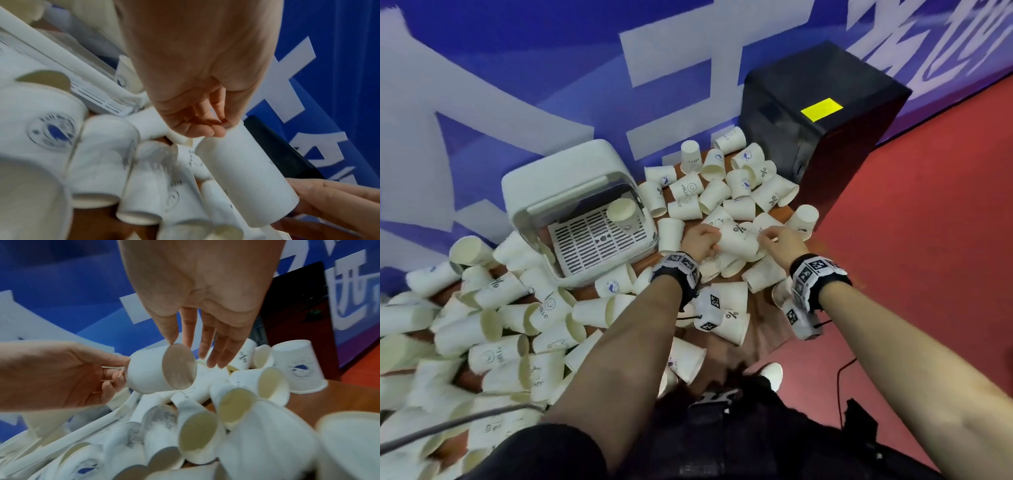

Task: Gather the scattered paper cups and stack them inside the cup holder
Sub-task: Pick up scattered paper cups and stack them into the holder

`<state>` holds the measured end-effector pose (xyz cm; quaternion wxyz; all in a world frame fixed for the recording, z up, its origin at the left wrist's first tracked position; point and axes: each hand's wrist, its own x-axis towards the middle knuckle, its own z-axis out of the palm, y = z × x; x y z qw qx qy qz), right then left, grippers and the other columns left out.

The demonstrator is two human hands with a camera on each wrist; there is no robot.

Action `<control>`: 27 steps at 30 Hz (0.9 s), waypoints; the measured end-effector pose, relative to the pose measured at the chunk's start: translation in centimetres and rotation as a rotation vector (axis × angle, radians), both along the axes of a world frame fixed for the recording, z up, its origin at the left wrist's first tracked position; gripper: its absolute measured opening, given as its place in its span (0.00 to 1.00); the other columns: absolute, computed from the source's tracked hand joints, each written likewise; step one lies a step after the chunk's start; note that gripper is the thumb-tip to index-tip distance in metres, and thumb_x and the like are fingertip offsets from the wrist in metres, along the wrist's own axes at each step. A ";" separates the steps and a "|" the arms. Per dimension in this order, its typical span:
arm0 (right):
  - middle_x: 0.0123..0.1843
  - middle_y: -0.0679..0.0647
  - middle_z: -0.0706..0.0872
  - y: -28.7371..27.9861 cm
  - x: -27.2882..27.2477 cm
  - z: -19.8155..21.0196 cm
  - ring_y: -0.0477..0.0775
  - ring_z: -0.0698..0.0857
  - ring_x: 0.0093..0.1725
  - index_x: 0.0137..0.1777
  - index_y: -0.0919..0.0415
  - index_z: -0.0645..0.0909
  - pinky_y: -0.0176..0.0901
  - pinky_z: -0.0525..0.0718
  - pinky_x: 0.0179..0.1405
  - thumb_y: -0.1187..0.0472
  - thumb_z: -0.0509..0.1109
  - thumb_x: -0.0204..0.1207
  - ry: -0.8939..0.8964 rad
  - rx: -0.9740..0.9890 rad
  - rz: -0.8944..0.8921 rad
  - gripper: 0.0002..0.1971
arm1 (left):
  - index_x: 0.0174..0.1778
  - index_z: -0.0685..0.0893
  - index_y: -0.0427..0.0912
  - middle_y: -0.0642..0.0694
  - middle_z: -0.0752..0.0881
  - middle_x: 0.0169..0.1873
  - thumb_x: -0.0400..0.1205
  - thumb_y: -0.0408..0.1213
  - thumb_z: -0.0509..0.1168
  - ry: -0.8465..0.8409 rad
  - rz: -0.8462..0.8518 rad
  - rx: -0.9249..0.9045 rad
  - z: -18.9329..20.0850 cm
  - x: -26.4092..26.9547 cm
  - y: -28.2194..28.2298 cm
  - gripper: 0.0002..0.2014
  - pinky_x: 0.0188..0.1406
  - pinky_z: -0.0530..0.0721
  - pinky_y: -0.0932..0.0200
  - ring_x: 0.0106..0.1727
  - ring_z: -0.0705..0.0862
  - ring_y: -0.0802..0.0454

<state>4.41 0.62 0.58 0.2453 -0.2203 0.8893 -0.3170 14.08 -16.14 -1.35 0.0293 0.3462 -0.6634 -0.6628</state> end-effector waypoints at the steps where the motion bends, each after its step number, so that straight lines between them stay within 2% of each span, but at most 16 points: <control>1: 0.62 0.58 0.84 -1.0 0.5 0.1 0.56 0.81 0.60 0.62 0.62 0.82 0.41 0.74 0.55 0.56 0.63 0.82 -0.006 0.001 0.022 0.14 | 0.47 0.80 0.36 0.45 0.79 0.33 0.82 0.25 0.61 0.009 0.025 -0.008 0.3 0.8 -0.9 0.04 0.24 0.79 0.68 0.28 0.80 0.58; 4: 0.66 0.60 0.81 -4.6 2.7 1.0 0.59 0.78 0.65 0.73 0.59 0.74 0.40 0.72 0.58 0.55 0.63 0.82 -0.064 -0.008 0.099 0.21 | 0.39 0.80 0.40 0.43 0.79 0.34 0.81 0.24 0.62 0.023 0.116 0.025 0.8 3.6 -3.8 0.09 0.26 0.82 0.67 0.32 0.79 0.53; 6: 0.68 0.61 0.80 -7.2 4.4 1.6 0.60 0.77 0.67 0.77 0.58 0.70 0.41 0.72 0.61 0.56 0.65 0.82 -0.069 -0.019 0.165 0.24 | 0.37 0.78 0.39 0.41 0.79 0.33 0.81 0.23 0.62 0.038 0.186 0.057 1.1 5.6 -5.6 0.09 0.28 0.82 0.64 0.32 0.79 0.49; 9: 0.66 0.62 0.80 -10.8 6.4 2.0 0.61 0.78 0.65 0.77 0.58 0.70 0.43 0.73 0.61 0.57 0.67 0.80 -0.059 -0.027 0.241 0.25 | 0.38 0.79 0.39 0.40 0.81 0.38 0.80 0.22 0.63 0.053 0.275 0.078 1.7 8.6 -8.1 0.08 0.43 0.84 0.56 0.38 0.81 0.48; 11: 0.65 0.63 0.80 -12.9 7.5 2.2 0.61 0.79 0.64 0.77 0.58 0.69 0.43 0.74 0.60 0.58 0.67 0.80 -0.046 -0.019 0.305 0.25 | 0.39 0.80 0.40 0.42 0.83 0.42 0.80 0.24 0.65 0.045 0.283 0.017 2.0 10.4 -9.7 0.08 0.53 0.87 0.51 0.44 0.83 0.48; 13: 0.66 0.63 0.80 -14.9 8.4 2.2 0.61 0.79 0.64 0.77 0.57 0.69 0.45 0.75 0.62 0.59 0.67 0.79 -0.055 -0.027 0.345 0.26 | 0.38 0.81 0.41 0.42 0.83 0.42 0.78 0.24 0.66 0.040 0.293 -0.058 2.4 12.1 -11.3 0.08 0.58 0.84 0.45 0.46 0.83 0.45; 15: 0.66 0.62 0.80 -16.9 9.2 2.1 0.61 0.79 0.63 0.77 0.55 0.69 0.44 0.77 0.60 0.59 0.68 0.79 -0.073 -0.033 0.383 0.26 | 0.35 0.80 0.41 0.43 0.82 0.38 0.77 0.22 0.66 0.048 0.321 -0.090 2.9 13.4 -12.6 0.10 0.55 0.84 0.47 0.42 0.82 0.46; 17: 0.67 0.61 0.79 -18.9 10.0 2.0 0.59 0.79 0.64 0.77 0.54 0.69 0.40 0.75 0.57 0.60 0.67 0.79 -0.080 -0.028 0.421 0.26 | 0.32 0.79 0.41 0.45 0.81 0.35 0.76 0.20 0.66 0.048 0.340 -0.148 3.2 14.3 -13.9 0.12 0.44 0.84 0.57 0.37 0.81 0.50; 19: 0.69 0.60 0.79 -20.8 10.8 1.9 0.58 0.79 0.67 0.78 0.54 0.68 0.41 0.74 0.61 0.61 0.67 0.79 -0.081 -0.035 0.450 0.27 | 0.32 0.78 0.43 0.47 0.81 0.34 0.76 0.20 0.67 0.024 0.349 -0.224 3.3 15.1 -15.1 0.13 0.38 0.80 0.66 0.36 0.79 0.53; 22: 0.70 0.62 0.79 -23.5 11.8 1.6 0.59 0.79 0.67 0.79 0.51 0.65 0.49 0.76 0.68 0.61 0.67 0.78 -0.105 -0.069 0.504 0.29 | 0.31 0.77 0.46 0.51 0.80 0.33 0.75 0.24 0.69 -0.040 0.336 -0.323 3.3 16.2 -17.0 0.13 0.38 0.76 0.65 0.36 0.78 0.57; 24: 0.67 0.62 0.81 -25.2 12.4 1.3 0.59 0.81 0.64 0.80 0.45 0.63 0.51 0.78 0.66 0.61 0.66 0.78 -0.115 -0.073 0.553 0.31 | 0.32 0.77 0.48 0.51 0.81 0.33 0.76 0.27 0.69 -0.097 0.311 -0.386 3.0 16.8 -18.2 0.13 0.42 0.78 0.61 0.38 0.79 0.55; 25: 0.65 0.61 0.82 -26.0 12.6 1.1 0.59 0.82 0.62 0.79 0.42 0.62 0.50 0.79 0.64 0.61 0.66 0.78 -0.111 -0.069 0.573 0.31 | 0.33 0.77 0.48 0.50 0.82 0.34 0.76 0.29 0.69 -0.131 0.300 -0.421 2.7 17.1 -18.9 0.11 0.46 0.79 0.57 0.39 0.80 0.53; 27: 0.61 0.60 0.82 -27.1 13.0 0.8 0.59 0.83 0.58 0.79 0.37 0.60 0.51 0.81 0.61 0.60 0.64 0.78 -0.096 -0.062 0.600 0.32 | 0.37 0.79 0.45 0.45 0.84 0.38 0.76 0.30 0.68 -0.183 0.288 -0.481 2.4 17.6 -19.6 0.07 0.48 0.79 0.54 0.42 0.80 0.50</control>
